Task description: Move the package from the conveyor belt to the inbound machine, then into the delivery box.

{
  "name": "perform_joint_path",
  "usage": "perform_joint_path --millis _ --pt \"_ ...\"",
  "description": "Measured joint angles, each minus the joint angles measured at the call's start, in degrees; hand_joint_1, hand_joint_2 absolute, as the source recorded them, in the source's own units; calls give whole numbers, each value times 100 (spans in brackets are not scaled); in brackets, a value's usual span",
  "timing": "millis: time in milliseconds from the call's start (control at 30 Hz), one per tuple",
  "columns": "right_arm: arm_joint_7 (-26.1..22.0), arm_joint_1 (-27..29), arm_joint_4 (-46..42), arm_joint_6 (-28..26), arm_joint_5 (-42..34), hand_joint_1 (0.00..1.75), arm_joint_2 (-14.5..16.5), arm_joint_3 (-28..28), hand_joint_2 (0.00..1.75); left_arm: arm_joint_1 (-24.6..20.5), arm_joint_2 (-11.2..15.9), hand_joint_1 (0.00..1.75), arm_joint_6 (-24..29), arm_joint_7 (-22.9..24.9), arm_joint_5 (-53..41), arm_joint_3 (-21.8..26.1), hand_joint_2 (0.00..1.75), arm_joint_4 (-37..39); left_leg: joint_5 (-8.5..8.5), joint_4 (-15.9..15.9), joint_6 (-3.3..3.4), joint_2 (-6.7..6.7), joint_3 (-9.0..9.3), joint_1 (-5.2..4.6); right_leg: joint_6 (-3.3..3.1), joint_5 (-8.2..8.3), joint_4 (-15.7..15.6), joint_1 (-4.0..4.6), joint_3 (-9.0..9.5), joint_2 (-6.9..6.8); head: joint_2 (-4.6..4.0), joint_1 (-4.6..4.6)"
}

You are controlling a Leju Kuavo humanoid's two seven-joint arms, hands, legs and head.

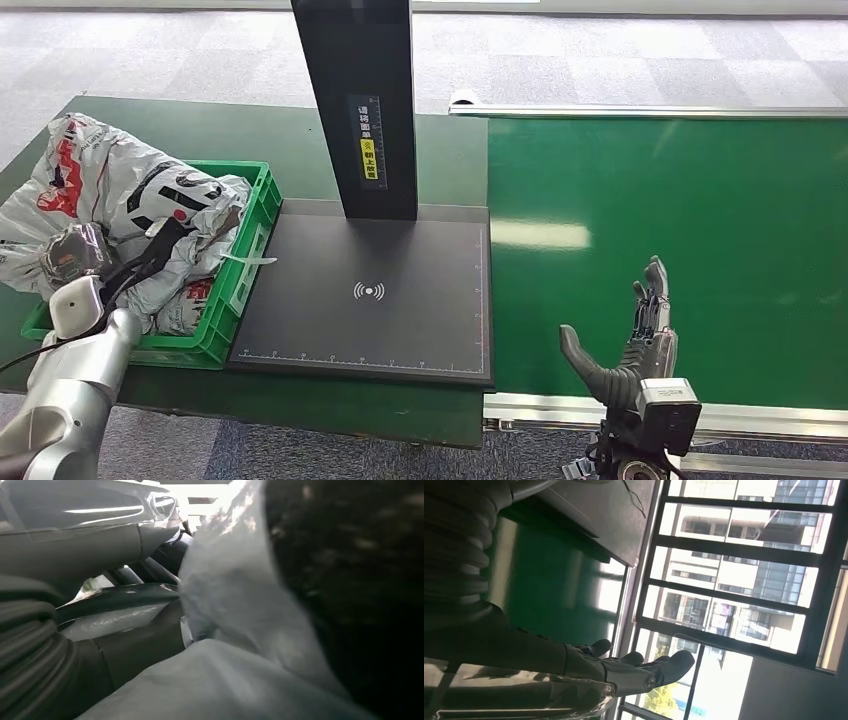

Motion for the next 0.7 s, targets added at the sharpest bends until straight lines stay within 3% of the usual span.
perform_joint_path --millis 33,100,167,400,700 --pt "13 -1 0 9 1 0 -1 -1 175 -39 21 126 -257 -232 209 78 175 53 0 -1 0 -1 3 0 0 0 0 0 3 -1 0 -1" --pt "21 0 0 43 2 0 -4 -4 175 -91 52 38 -679 -692 640 275 175 119 1 -2 -1 -3 10 0 -1 -1 0 0 9 -2 0 -1" --pt "22 1 0 75 3 0 -9 -8 175 -99 67 0 -871 -1024 970 472 175 138 1 -2 -1 -4 13 1 -2 -1 1 1 13 -3 0 0" --pt "21 29 0 84 11 0 -13 -16 175 145 3 0 -432 -1934 2142 940 175 -189 3 -1 -2 -3 16 1 -2 0 1 1 13 -4 0 2" --pt "-4 34 1 5 5 0 -13 -22 175 917 -335 0 -96 -2759 4565 981 175 -2198 1 0 -1 -2 -3 1 -1 -1 1 1 -6 -4 0 1"
